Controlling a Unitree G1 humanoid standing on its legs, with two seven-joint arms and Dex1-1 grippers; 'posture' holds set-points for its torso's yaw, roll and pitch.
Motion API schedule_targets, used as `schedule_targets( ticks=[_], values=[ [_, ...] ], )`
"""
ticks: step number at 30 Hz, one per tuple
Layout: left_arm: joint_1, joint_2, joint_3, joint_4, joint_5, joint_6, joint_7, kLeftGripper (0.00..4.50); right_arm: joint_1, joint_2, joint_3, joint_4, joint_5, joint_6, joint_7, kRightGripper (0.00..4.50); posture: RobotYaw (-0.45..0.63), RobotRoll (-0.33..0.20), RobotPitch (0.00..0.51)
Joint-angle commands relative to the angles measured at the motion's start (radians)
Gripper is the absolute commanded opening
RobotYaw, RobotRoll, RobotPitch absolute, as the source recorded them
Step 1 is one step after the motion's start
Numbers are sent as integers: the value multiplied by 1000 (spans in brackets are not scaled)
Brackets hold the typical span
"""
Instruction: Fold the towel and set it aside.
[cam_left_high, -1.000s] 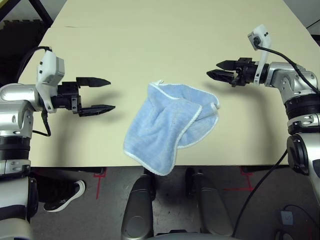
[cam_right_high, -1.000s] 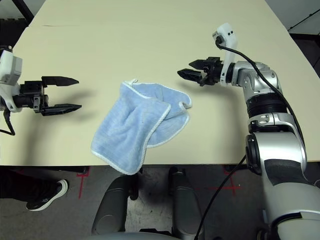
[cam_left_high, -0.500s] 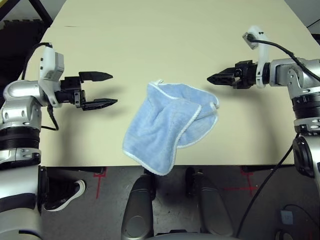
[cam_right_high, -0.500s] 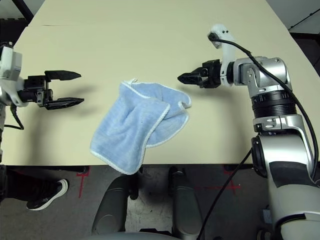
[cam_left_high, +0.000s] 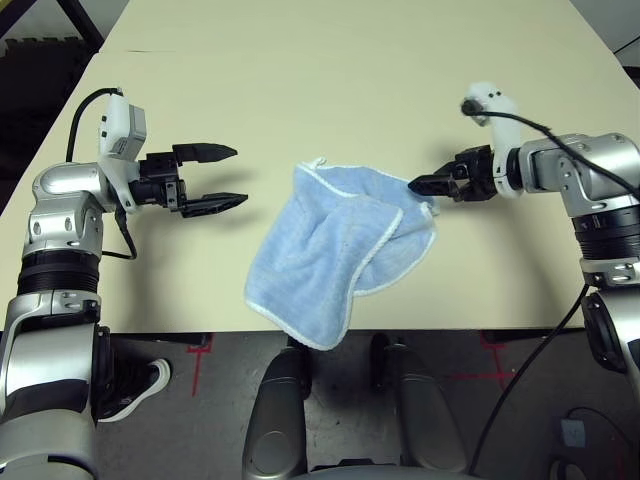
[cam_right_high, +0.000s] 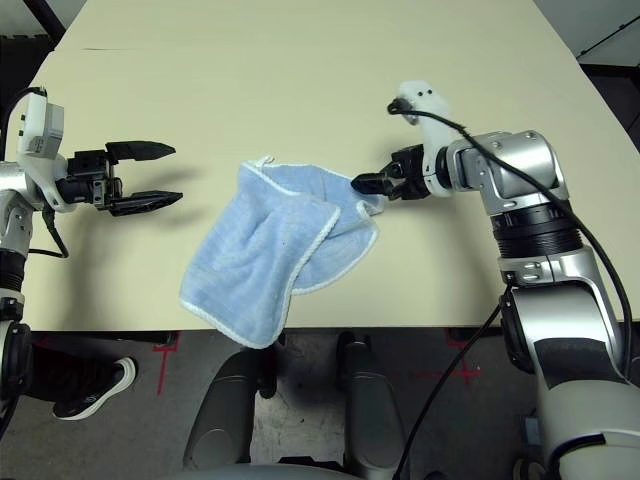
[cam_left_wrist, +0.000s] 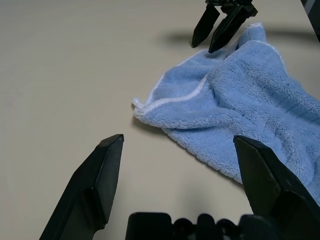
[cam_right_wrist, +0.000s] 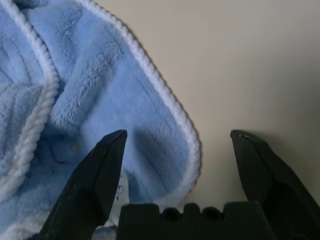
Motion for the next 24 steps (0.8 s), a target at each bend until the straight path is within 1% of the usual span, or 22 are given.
schedule_targets(
  ticks=[1, 5, 6, 10, 17, 21, 24],
  values=[
    [5, -8, 0, -10, 4, 11, -1, 4448, -31, 1, 41, 12, -8, 43, -29, 4500, -49, 0, 310],
    [3, -11, 1, -26, 0, 24, 4, 4448, -74, 14, 53, 69, -10, 40, -44, 4500, -50, 0, 315],
    [5, -11, 2, -33, -2, 29, 6, 4448, -81, 12, 62, 76, -12, 37, -43, 4500, -46, 0, 323],
    [15, -9, 6, -52, -5, 39, 6, 4448, -101, -1, 92, 89, -10, 68, -34, 4500, -44, 0, 326],
    [31, -13, 13, -89, -10, 59, 13, 4448, -115, -38, 105, 8, 12, 219, -58, 4500, -57, 0, 330],
    [39, -21, 12, -102, -12, 63, 17, 4448, -102, -59, 122, -38, 11, 257, -87, 4500, -71, 0, 333],
    [45, -25, 12, -108, -12, 63, 19, 4448, -93, -55, 109, -60, 13, 267, -115, 4500, -71, 0, 333]
  ],
)
